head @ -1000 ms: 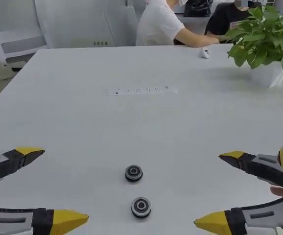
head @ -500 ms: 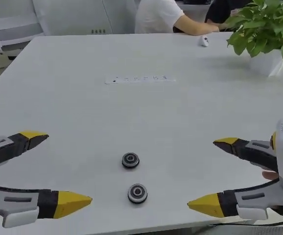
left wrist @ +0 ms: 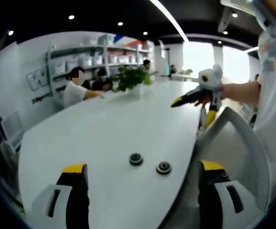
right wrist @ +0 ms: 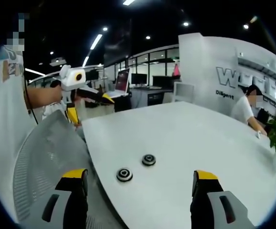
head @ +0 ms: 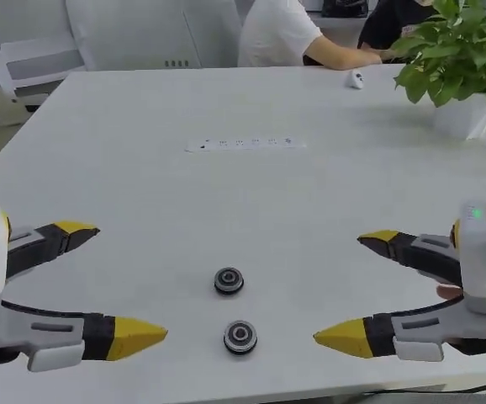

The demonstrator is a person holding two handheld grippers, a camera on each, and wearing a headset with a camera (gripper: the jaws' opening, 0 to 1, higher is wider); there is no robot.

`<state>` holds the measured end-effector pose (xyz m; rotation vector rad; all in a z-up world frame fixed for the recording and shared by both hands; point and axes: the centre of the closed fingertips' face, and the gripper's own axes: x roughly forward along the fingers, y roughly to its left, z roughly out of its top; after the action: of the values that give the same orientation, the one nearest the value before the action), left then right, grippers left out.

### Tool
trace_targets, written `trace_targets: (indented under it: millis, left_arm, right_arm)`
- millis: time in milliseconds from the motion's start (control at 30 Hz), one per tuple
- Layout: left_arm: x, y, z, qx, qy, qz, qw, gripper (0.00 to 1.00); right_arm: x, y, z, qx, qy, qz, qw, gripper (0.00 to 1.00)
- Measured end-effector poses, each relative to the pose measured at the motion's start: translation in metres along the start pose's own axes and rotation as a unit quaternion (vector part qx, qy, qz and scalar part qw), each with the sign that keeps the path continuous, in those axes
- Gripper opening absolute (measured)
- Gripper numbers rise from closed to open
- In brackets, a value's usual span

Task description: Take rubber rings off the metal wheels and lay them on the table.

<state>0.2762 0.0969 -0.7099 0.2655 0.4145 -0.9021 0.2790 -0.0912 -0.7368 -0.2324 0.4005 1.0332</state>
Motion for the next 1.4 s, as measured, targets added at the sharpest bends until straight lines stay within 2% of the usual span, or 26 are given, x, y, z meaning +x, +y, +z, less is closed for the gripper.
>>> trace_targets:
  millis: [500, 700, 1133, 1400]
  left_arm:
    - [0.015, 0.006, 0.003, 0.01, 0.006, -0.012, 0.9999, 0.94]
    - [0.022, 0.008, 0.002, 0.006, 0.007, -0.019, 0.9998, 0.92]
    - [0.039, 0.004, -0.006, 0.012, 0.024, -0.042, 0.9988, 0.87]
    - [0.048, 0.002, -0.014, 0.006, 0.031, -0.054, 0.9981, 0.83]
  right_arm:
    - [0.017, -0.005, 0.002, -0.015, 0.001, 0.011, 0.9998, 0.85]
    - [0.024, -0.007, 0.0, -0.012, 0.0, 0.017, 0.9998, 0.82]
    - [0.041, -0.006, -0.01, -0.01, 0.013, 0.03, 0.9994, 0.77]
    - [0.052, 0.0, -0.022, -0.013, 0.027, 0.042, 0.9987, 0.72]
